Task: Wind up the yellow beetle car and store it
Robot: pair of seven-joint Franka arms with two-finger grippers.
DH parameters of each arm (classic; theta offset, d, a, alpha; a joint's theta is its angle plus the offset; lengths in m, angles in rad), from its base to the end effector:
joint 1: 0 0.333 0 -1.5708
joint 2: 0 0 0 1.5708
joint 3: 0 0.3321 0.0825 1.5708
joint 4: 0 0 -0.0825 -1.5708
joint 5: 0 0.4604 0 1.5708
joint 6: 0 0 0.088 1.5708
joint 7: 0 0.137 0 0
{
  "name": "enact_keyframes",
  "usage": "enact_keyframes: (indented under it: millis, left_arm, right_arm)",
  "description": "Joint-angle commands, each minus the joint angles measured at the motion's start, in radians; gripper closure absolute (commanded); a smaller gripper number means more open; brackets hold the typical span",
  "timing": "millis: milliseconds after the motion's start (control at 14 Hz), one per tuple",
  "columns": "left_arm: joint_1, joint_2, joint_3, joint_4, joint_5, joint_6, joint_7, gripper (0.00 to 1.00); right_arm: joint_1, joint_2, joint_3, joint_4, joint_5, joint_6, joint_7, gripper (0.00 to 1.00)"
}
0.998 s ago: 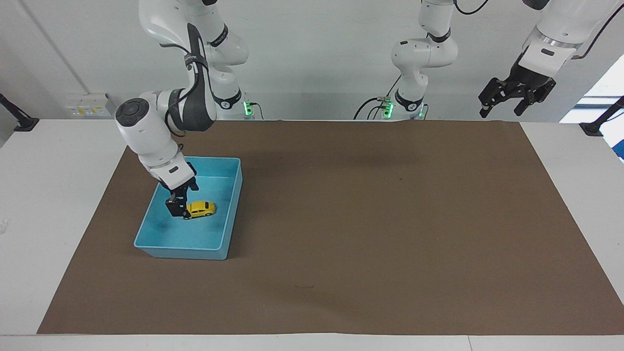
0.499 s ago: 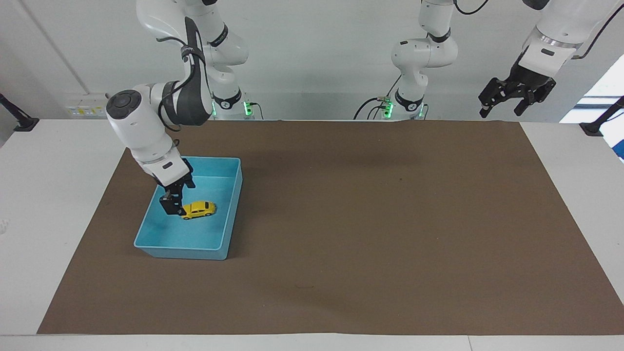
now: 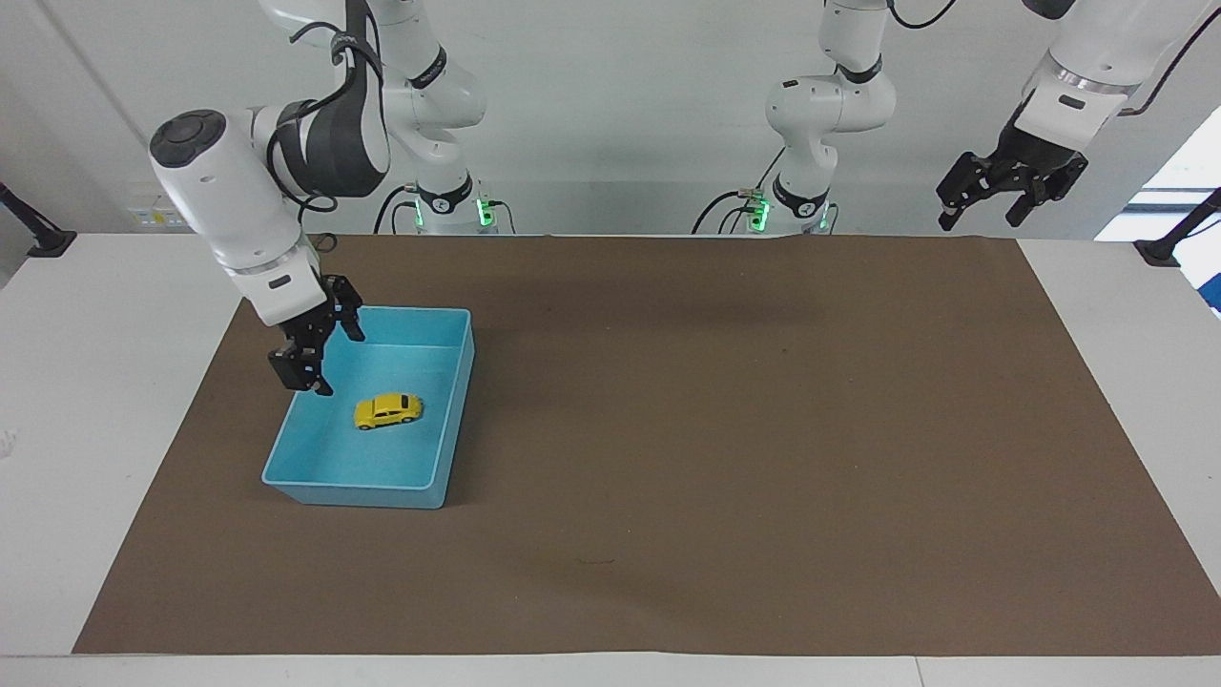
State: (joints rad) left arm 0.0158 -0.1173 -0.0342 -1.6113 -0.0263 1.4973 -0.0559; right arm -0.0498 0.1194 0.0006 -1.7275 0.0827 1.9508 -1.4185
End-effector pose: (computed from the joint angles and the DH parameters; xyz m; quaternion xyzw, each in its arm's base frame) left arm 0.5841 -0.0157 0.6533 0.9998 0.0179 0.0012 0.0112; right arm 0.6883 -0.0261 0.4800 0.7814 0.6207 0.0648 0.0057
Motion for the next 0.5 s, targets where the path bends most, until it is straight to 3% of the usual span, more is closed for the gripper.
enact_keyframes:
  millis: [0,214,428]
  left_arm:
    - [0.013,0.004,-0.007,0.011,-0.01,-0.014,0.005,0.0]
    - [0.013,0.004,-0.007,0.011,-0.01,-0.014,0.005,0.0]
    - [0.013,0.004,-0.007,0.011,-0.01,-0.014,0.005,0.0]
  right_arm:
    - [0.037,-0.036,-0.033,0.031,-0.009,-0.064,0.079,0.0]
    - [0.039,-0.056,-0.036,0.065,-0.058,-0.117,0.224,0.0]
    - [0.03,-0.064,-0.034,0.106,-0.051,-0.193,0.5,0.0]
